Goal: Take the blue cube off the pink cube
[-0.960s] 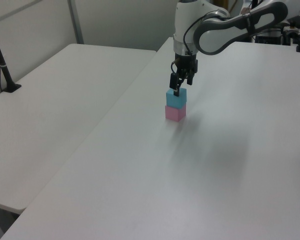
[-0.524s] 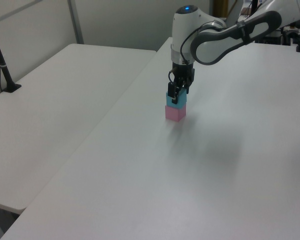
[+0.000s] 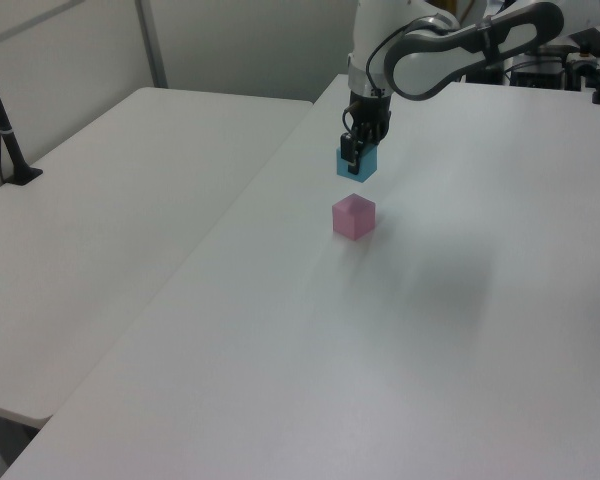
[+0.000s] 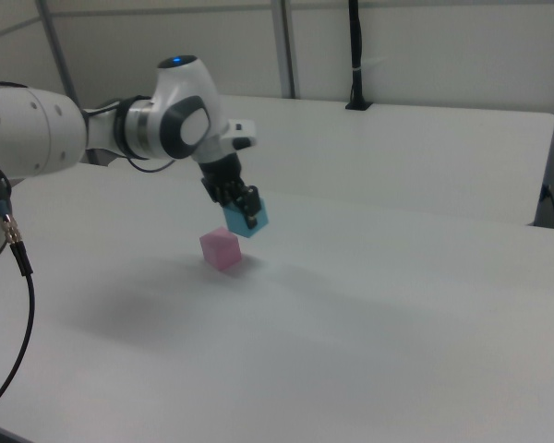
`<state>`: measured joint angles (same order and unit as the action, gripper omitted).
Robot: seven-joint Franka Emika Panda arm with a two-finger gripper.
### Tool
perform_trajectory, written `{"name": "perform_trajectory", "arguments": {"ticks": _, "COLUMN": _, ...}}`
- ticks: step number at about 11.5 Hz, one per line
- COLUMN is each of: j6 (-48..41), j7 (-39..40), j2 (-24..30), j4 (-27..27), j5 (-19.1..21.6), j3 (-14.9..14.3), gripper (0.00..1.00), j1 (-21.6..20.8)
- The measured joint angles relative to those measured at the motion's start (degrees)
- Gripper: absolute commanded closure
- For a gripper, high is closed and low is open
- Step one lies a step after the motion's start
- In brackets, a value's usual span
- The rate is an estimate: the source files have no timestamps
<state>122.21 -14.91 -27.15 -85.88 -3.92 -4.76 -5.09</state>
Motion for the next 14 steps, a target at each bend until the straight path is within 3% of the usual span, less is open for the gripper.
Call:
{"name": "perform_trajectory", "arguments": {"ticks": 1, "j6": 0.0, "j7": 2.74, "j2": -0.6, "j4": -0.25, "j5": 0.0, "j3": -0.04, "gripper": 0.33, "j1": 2.18}}
{"name": "perform_trajectory", "arguments": {"ticks": 3, "j6": 3.64, "j7": 5.64, "j2": -3.51, "j4": -0.56, "j5": -0.45, "j3": -0.06, "gripper": 0.0, "j1": 5.48}}
{"name": "perform_trajectory", "arguments": {"ticks": 6, "j6": 6.75, "j7": 5.76, "j2": -6.61, "j4": -0.65, "j5": -2.66, "j3": 0.0, "gripper": 0.0, "j1": 6.08}}
{"name": "perform_trajectory", "arguments": {"ticks": 9, "j6": 5.43, "j7": 5.76, "j2": -4.51, "j4": -0.07, "j5": -2.7, "j3": 0.15, "gripper": 0.0, "j1": 5.52}}
{"name": "perform_trajectory", "arguments": {"ticks": 14, "j6": -16.31, "j7": 5.26, "j2": 12.07, "j4": -0.23, "j5": -2.07, "j3": 0.46, "gripper": 0.0, "j1": -0.74}}
